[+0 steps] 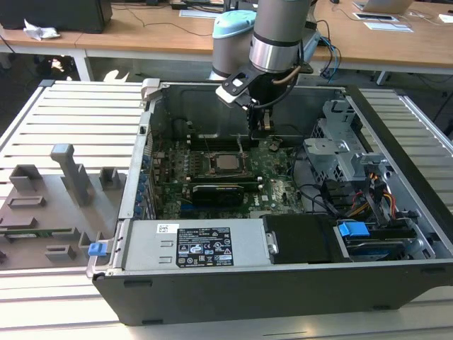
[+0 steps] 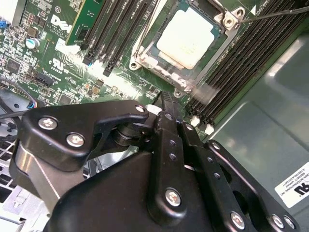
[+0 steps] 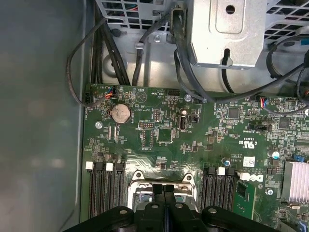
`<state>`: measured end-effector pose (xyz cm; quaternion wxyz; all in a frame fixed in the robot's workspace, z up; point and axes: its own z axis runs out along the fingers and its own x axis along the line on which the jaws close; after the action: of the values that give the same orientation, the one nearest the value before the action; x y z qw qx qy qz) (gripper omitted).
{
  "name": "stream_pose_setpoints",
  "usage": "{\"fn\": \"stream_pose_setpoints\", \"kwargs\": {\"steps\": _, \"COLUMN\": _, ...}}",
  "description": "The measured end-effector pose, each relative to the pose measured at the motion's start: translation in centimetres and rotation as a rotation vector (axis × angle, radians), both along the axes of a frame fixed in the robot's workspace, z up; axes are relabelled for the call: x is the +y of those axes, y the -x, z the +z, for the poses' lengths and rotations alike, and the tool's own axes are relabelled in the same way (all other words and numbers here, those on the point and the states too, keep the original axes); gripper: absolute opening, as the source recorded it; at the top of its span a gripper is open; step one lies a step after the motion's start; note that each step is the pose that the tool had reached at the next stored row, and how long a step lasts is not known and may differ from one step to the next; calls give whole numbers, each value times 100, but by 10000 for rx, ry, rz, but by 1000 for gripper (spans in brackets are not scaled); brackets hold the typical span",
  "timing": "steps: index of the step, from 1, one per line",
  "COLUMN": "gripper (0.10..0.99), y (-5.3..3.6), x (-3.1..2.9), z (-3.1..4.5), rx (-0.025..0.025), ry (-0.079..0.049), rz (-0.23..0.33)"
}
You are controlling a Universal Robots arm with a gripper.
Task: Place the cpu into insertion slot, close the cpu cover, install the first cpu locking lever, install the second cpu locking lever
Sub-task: 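Close the cpu cover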
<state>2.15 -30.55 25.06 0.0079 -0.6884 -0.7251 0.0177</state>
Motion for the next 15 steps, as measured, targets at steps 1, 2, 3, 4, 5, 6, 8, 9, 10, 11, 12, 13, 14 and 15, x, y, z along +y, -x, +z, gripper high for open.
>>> {"fn": "stream_pose_setpoints", "kwargs": {"steps": 1, "gripper": 106, "y": 6, "x": 0, "z": 0, "rx": 0, "ry": 0, "rz": 0}}
{"fn": "stream_pose_setpoints", "kwargs": {"steps": 2, "gripper": 106, "y": 13, "x": 0, "z": 0, "rx": 0, "ry": 0, "rz": 0}}
{"fn": "stream_pose_setpoints", "kwargs": {"steps": 3, "gripper": 106, "y": 21, "x": 0, "z": 0, "rx": 0, "ry": 0, "rz": 0}}
{"fn": "stream_pose_setpoints", "kwargs": {"steps": 4, "gripper": 106, "y": 26, "x": 0, "z": 0, "rx": 0, "ry": 0, "rz": -1}}
{"fn": "stream_pose_setpoints", "kwargs": {"steps": 5, "gripper": 106, "y": 33, "x": 0, "z": -1, "rx": 0, "ry": 0, "rz": -1}}
{"fn": "stream_pose_setpoints", "kwargs": {"steps": 6, "gripper": 106, "y": 38, "x": 0, "z": 0, "rx": 1, "ry": 0, "rz": 0}}
{"fn": "stream_pose_setpoints", "kwargs": {"steps": 8, "gripper": 106, "y": 59, "x": 0, "z": -1, "rx": 0, "ry": -1, "rz": -1}}
{"fn": "stream_pose_setpoints", "kwargs": {"steps": 9, "gripper": 106, "y": 73, "x": 0, "z": -2, "rx": 0, "ry": -1, "rz": 0}}
{"fn": "stream_pose_setpoints", "kwargs": {"steps": 10, "gripper": 106, "y": 87, "x": 0, "z": -2, "rx": 0, "ry": 0, "rz": 0}}
{"fn": "stream_pose_setpoints", "kwargs": {"steps": 11, "gripper": 106, "y": 101, "x": 0, "z": -3, "rx": 0, "ry": 0, "rz": 0}}
{"fn": "stream_pose_setpoints", "kwargs": {"steps": 12, "gripper": 106, "y": 116, "x": 0, "z": -3, "rx": 0, "ry": 0, "rz": -1}}
{"fn": "stream_pose_setpoints", "kwargs": {"steps": 13, "gripper": 106, "y": 128, "x": 0, "z": -4, "rx": 0, "ry": 0, "rz": 0}}
{"fn": "stream_pose_setpoints", "kwargs": {"steps": 14, "gripper": 106, "y": 137, "x": 0, "z": -4, "rx": 0, "ry": 0, "rz": -1}}
{"fn": "stream_pose_setpoints", "kwargs": {"steps": 15, "gripper": 106, "y": 155, "x": 0, "z": -5, "rx": 0, "ry": 0, "rz": -1}}
